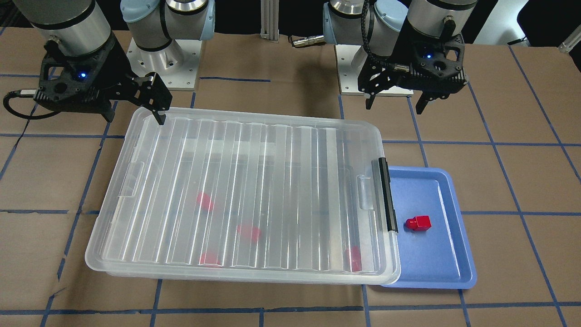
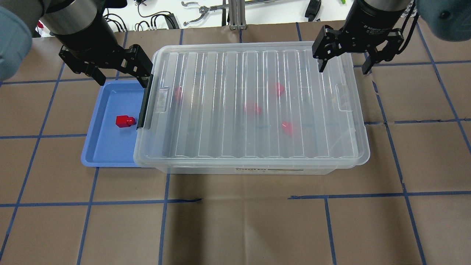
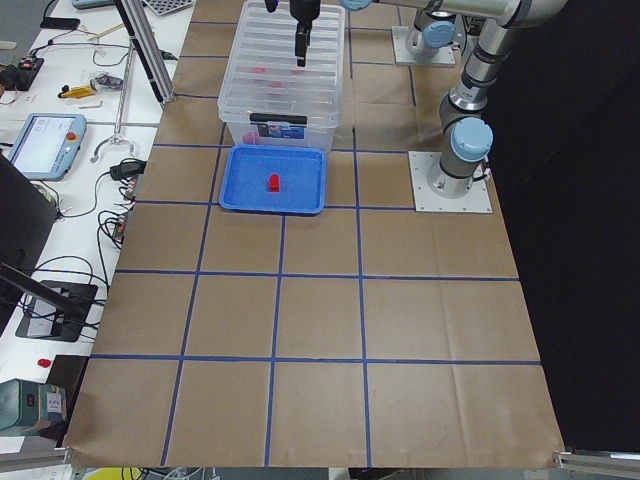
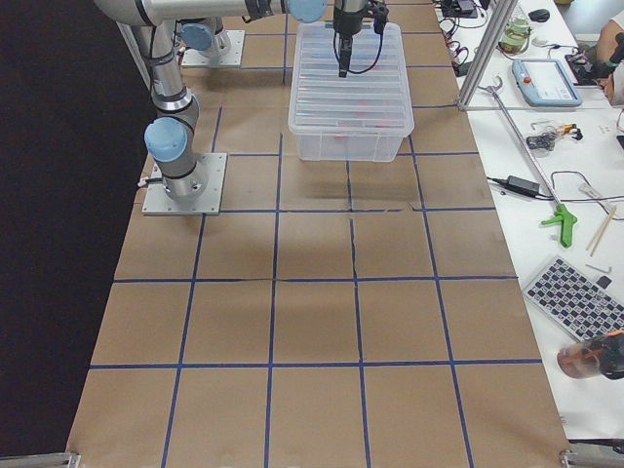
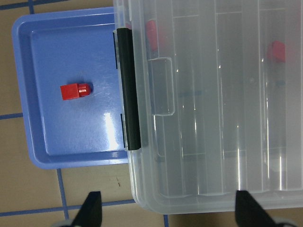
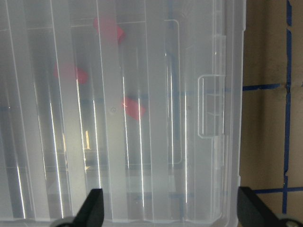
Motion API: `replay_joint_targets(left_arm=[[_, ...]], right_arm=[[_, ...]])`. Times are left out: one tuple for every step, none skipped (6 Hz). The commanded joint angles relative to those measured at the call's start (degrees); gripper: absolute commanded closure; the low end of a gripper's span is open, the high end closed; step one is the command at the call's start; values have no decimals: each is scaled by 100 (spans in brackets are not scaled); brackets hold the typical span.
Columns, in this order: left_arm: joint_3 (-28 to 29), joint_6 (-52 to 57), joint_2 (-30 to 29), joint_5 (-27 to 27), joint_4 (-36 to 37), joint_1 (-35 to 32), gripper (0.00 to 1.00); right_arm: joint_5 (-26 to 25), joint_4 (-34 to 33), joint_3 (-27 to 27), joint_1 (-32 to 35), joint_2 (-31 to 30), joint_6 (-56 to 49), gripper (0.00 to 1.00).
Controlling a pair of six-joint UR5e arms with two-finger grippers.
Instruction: Place red block in blue tray from box
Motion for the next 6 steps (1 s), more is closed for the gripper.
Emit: replay_joint_targets(left_arm=[[-68,-44,20,7,9,0,2],[-86,-36,124,-1,0,0,2],[-69,-36,91,-2,0,0,2],[-60,-36,82,-2,0,0,2],[-77,-36,134,7,0,0,2],[-95,-36,152,16,-9,-9,2]], right_arm=[[-190,290,-154,-26,-3,-44,0],[-190,290,-146,-35,-29,-35,0],[-172,290,-146,-26,-46,-35,0],[-163,290,-138,-26,-55,-35,0],[-172,299,-129,-26,-64,-35,0],[-172,299,-111,-26,-64,-35,0]])
